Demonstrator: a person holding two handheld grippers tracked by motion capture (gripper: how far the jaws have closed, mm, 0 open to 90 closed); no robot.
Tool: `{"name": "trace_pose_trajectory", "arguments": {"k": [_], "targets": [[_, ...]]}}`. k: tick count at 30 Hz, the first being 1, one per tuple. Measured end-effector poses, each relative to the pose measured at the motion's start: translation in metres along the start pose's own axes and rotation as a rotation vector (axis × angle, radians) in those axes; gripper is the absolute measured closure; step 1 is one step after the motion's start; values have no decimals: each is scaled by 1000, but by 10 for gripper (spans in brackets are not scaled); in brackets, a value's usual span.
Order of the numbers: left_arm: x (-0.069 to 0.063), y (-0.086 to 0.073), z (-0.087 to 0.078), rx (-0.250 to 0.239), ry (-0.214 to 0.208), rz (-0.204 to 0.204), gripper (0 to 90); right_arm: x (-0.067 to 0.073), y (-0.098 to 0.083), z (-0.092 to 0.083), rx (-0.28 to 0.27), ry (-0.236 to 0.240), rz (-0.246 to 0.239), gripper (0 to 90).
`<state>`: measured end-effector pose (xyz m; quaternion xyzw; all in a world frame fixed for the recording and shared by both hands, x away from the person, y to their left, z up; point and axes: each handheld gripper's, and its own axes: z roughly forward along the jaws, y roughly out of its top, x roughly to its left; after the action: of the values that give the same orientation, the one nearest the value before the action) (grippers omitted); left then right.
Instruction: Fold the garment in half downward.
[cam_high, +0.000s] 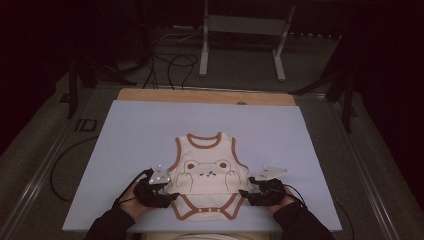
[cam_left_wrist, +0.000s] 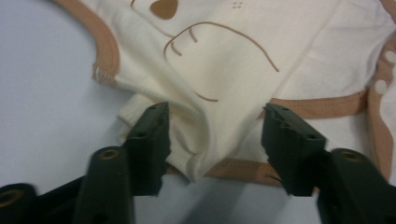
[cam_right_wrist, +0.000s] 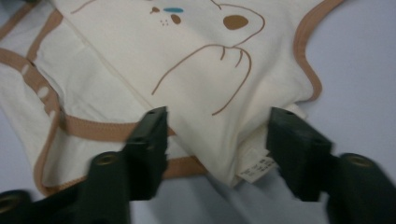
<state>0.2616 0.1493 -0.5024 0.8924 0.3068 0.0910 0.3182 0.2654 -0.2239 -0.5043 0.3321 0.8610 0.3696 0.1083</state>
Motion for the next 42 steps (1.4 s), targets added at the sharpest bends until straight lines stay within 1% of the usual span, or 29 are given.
{"name": "trace_pose_trajectory", "arguments": {"k": [3,4,5,6,7,8,9,10,12,13,15,16,17,19,20,21,22,24,26,28,32,35,37,39,41,42], "targets": [[-2,4,-2,2,-8,11,287,0,2,-2,-19,15,13,282],[-3,5,-2,3,-9,23,242,0,3,-3,-27,23,22,258],[-4,6,-3,3,-10,34,226,0,5,-4,-35,32,28,238],[-4,6,-3,3,-10,34,216,0,5,-4,-35,32,28,238],[-5,8,-4,3,-16,51,159,0,7,-7,-57,46,29,166],[-5,9,-5,-2,-20,53,152,0,8,-8,-60,55,25,146],[-5,10,-6,-7,-25,55,151,0,9,-9,-65,64,21,143],[-4,10,-7,-11,-24,61,131,-1,10,-10,-69,62,20,152],[-2,12,-9,-27,-26,64,54,-1,13,-11,-71,63,18,140],[-1,13,-11,-38,-41,62,34,-2,14,-12,-75,68,17,137],[2,15,-15,-52,-50,61,13,-4,17,-13,-88,72,6,131],[4,16,-17,-60,-55,62,7,-5,19,-13,-92,70,5,124],[6,17,-19,-70,-61,62,5,-6,21,-13,-93,69,-6,118],[9,20,-23,-91,-73,67,2,-7,24,-14,-102,51,-20,114],[11,21,-25,-96,-81,66,2,-8,26,-14,-105,53,-30,114],[13,22,-27,-95,-93,68,2,-8,28,-14,-106,52,-36,114],[15,24,-28,-92,-94,77,2,-8,29,-14,-106,44,-49,115],[18,26,-29,-95,-96,83,2,-10,32,-15,-109,48,-56,114],[22,29,-31,-97,-91,90,2,-11,35,-15,-112,39,-58,114],[26,32,-32,-109,-98,86,2,-14,38,-15,-121,35,-57,115],[34,37,-34,-124,-107,87,2,-20,45,-14,-121,24,-62,115],[37,40,-35,-126,-107,91,2,-23,50,-13,-126,19,-64,115],[42,46,-36,-131,-101,93,2,-28,55,-11,-124,11,-57,115],[45,49,-36,-134,-101,96,2,-32,59,-8,-127,14,-55,116],[48,53,-35,-134,-99,111,2,-35,62,-4,-121,13,-55,123],[50,55,-35,-137,-100,111,2,-37,63,-2,-120,13,-59,123]]}}
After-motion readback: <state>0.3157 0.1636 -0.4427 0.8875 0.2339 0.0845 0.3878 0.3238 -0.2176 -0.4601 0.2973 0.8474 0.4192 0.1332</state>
